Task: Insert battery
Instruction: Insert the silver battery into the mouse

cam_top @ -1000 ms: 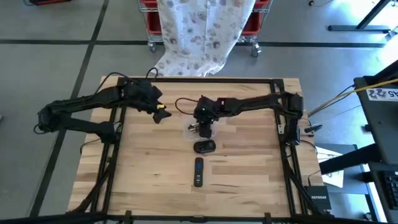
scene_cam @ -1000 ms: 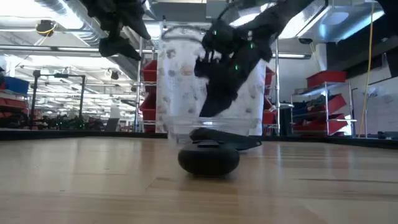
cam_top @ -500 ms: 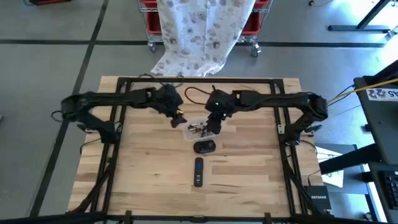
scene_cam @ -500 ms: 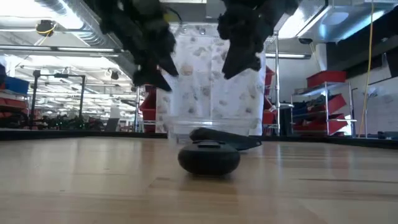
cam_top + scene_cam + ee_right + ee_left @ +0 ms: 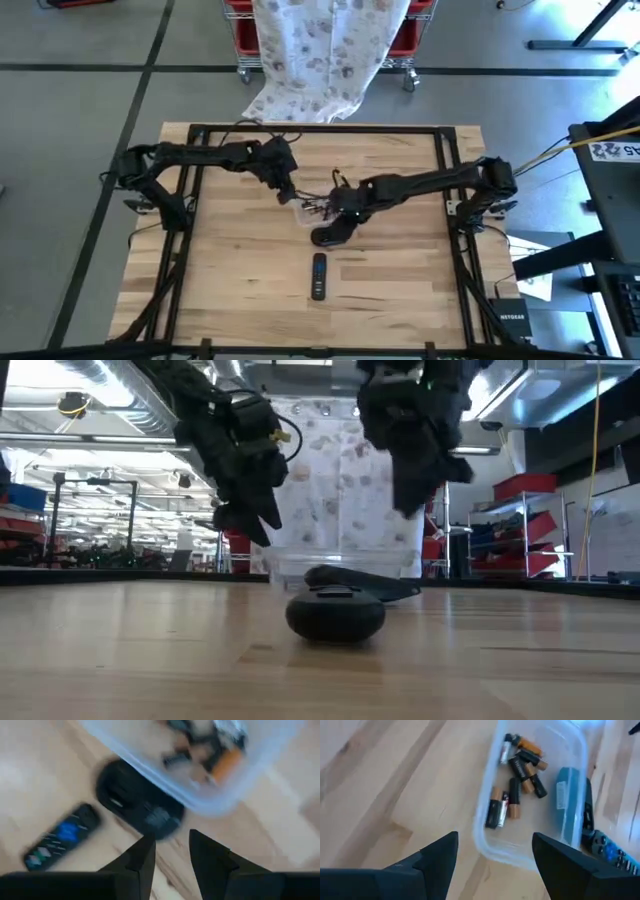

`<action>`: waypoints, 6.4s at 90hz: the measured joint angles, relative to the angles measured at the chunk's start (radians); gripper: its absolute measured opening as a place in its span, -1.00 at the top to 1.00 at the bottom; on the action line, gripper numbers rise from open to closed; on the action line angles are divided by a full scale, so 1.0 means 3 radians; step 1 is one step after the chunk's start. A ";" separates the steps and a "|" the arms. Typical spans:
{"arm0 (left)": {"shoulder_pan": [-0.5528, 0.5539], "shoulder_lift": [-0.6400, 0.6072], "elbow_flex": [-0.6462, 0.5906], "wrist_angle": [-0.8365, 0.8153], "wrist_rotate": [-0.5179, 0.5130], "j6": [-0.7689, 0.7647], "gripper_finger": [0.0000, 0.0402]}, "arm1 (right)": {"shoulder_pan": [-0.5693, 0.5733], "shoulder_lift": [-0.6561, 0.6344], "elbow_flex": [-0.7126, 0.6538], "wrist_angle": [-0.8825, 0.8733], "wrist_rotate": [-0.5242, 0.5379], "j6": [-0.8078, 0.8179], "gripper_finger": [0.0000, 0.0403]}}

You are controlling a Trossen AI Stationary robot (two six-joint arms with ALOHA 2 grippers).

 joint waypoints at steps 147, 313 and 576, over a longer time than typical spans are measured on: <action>-0.0342 0.0341 0.0003 0.0518 0.0574 -0.0934 -0.18 | -0.1624 0.0430 0.0093 0.1288 -0.0238 -0.0934 0.49; 0.0291 0.0380 0.0057 0.0419 -0.0416 -0.1209 -0.18 | -0.1610 0.0250 -0.0235 0.1130 -0.0182 -0.2057 0.49; -0.0052 0.0354 0.0490 0.0983 -0.1889 -0.0057 0.90 | -0.1875 -0.0232 -0.0230 0.1158 -0.1327 -0.3449 0.49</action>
